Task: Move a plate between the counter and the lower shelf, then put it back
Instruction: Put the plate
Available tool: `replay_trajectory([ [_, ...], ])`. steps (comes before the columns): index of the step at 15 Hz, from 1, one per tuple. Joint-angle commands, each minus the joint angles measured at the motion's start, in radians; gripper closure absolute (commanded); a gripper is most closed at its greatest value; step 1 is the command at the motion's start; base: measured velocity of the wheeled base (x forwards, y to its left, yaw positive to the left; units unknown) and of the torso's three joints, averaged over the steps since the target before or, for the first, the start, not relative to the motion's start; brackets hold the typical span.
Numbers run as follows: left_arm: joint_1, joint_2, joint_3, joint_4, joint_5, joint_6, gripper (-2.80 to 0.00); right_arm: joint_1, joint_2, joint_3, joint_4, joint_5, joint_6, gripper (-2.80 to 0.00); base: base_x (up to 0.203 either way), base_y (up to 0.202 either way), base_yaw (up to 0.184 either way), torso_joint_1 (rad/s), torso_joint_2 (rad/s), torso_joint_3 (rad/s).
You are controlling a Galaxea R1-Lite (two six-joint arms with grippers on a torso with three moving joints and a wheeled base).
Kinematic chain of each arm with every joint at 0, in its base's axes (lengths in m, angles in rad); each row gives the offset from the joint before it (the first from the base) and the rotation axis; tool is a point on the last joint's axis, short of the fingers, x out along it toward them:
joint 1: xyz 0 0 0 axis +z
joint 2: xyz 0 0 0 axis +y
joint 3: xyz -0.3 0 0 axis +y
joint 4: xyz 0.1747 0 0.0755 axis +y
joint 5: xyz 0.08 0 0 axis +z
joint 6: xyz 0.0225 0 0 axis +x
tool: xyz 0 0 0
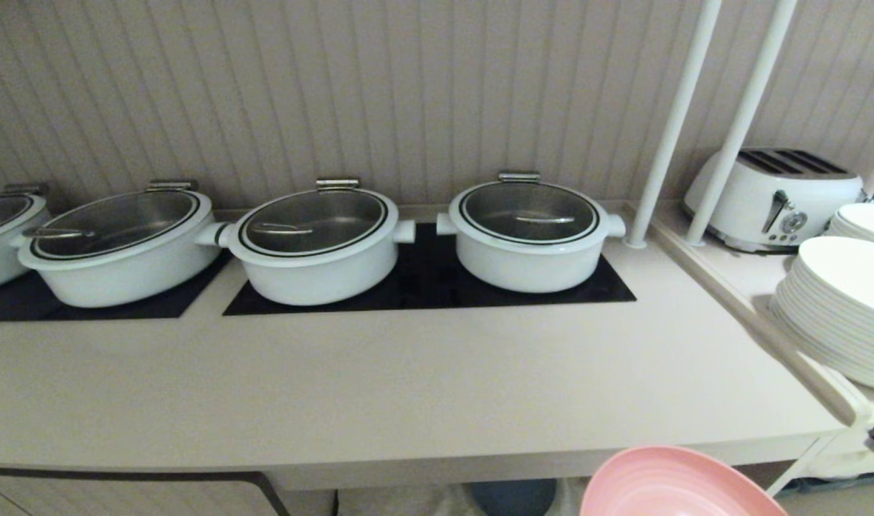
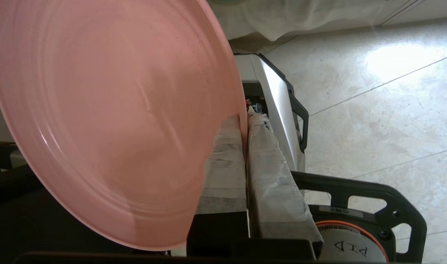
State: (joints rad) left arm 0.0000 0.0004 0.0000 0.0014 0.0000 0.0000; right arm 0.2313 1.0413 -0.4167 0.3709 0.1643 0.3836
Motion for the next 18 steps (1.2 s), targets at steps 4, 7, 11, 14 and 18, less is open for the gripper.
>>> replay_trajectory([
  [4, 0.0, 0.0, 0.0, 0.0, 0.0, 0.0, 0.0, 0.0, 0.135, -0.093, -0.005, 0.003, -0.031, 0.0, 0.0, 0.0, 0.0, 0.0, 0.0, 0.0],
  [7, 0.0, 0.0, 0.0, 0.0, 0.0, 0.0, 0.0, 0.0, 0.226, -0.168, -0.006, 0.003, -0.034, 0.0, 0.0, 0.0, 0.0, 0.0, 0.0, 0.0],
  [11, 0.0, 0.0, 0.0, 0.0, 0.0, 0.0, 0.0, 0.002, 0.354, -0.255, -0.014, 0.01, -0.034, 0.0, 0.0, 0.0, 0.0, 0.0, 0.0, 0.0],
  [14, 0.0, 0.001, 0.0, 0.0, 0.0, 0.0, 0.0, 0.006, 0.481, -0.346, -0.052, 0.013, -0.032, 0.0, 0.0, 0.0, 0.0, 0.0, 0.0, 0.0],
  [18, 0.0, 0.0, 0.0, 0.0, 0.0, 0.0, 0.0, 0.027, 0.634, -0.464, -0.067, 0.014, -0.028, 0.0, 0.0, 0.0, 0.0, 0.0, 0.0, 0.0],
])
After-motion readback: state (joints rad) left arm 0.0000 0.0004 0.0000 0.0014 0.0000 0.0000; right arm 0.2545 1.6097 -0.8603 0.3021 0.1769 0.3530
